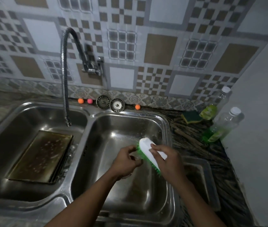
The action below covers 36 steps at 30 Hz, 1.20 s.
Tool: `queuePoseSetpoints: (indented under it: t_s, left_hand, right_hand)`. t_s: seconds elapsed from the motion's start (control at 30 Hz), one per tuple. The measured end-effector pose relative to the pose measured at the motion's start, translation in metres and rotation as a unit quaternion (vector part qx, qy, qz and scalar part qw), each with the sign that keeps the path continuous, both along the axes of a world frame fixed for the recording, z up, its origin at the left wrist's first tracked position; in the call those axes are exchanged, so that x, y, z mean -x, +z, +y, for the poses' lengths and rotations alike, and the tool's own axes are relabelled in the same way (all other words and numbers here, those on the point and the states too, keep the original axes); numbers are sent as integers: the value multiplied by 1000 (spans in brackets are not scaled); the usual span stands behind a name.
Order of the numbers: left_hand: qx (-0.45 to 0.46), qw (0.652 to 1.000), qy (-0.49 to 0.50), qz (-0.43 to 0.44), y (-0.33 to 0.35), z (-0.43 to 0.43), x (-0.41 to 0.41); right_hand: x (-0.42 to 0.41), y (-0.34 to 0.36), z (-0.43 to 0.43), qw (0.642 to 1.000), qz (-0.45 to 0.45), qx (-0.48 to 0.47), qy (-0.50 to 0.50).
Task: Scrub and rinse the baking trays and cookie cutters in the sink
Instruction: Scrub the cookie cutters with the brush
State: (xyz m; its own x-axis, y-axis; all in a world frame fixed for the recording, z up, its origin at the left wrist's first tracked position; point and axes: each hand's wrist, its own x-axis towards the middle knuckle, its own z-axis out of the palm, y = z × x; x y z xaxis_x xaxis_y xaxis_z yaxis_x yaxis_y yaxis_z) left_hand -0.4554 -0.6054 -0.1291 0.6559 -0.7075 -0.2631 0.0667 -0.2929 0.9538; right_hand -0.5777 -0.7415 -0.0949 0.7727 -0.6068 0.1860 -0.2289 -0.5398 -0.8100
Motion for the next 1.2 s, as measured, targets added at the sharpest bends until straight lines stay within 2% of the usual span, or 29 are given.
queuePoseSetpoints:
  t_s: [0.2, 0.37, 0.5, 0.57, 0.67, 0.73, 0.8, 0.87, 0.97, 1.03, 1.2]
  left_hand:
    - [7, 999, 29, -20, 15, 11, -14]
    - [33, 996, 62, 56, 13, 13, -14]
    - [47, 997, 42, 54, 14, 10, -15]
    - [64, 995, 43, 67, 11, 10, -15]
    - [126, 977, 62, 159, 7, 11, -15]
    - [186, 941, 60, 276, 6, 11, -14]
    - [207, 916, 43, 341, 6, 12, -11]
    - [196, 919, 49, 337, 4, 14, -10]
    - [196, 916, 110, 332, 0, 17, -11]
    - [203, 917, 104, 327, -3, 20, -9]
    - [172, 946, 83, 261, -7, 21, -11]
  right_hand:
    - [-14, 8, 3, 999, -29, -24, -9]
    - [-13, 11, -1, 998, -27, -50, -31]
    - [-15, 9, 9, 999, -16, -50, -8]
    - [-20, 9, 9, 998, -20, -53, -26]
    - [-24, 11, 11, 997, -34, -51, -44]
    - [-23, 9, 16, 995, -43, -80, -45]
    - [-24, 7, 18, 992, -44, -100, -54]
    - [-24, 7, 18, 993, -31, -104, -54]
    - [-23, 8, 16, 994, 6, -103, -23]
    - [-24, 6, 13, 996, 24, -86, -27]
    - [-23, -4, 16, 995, 56, -79, -10]
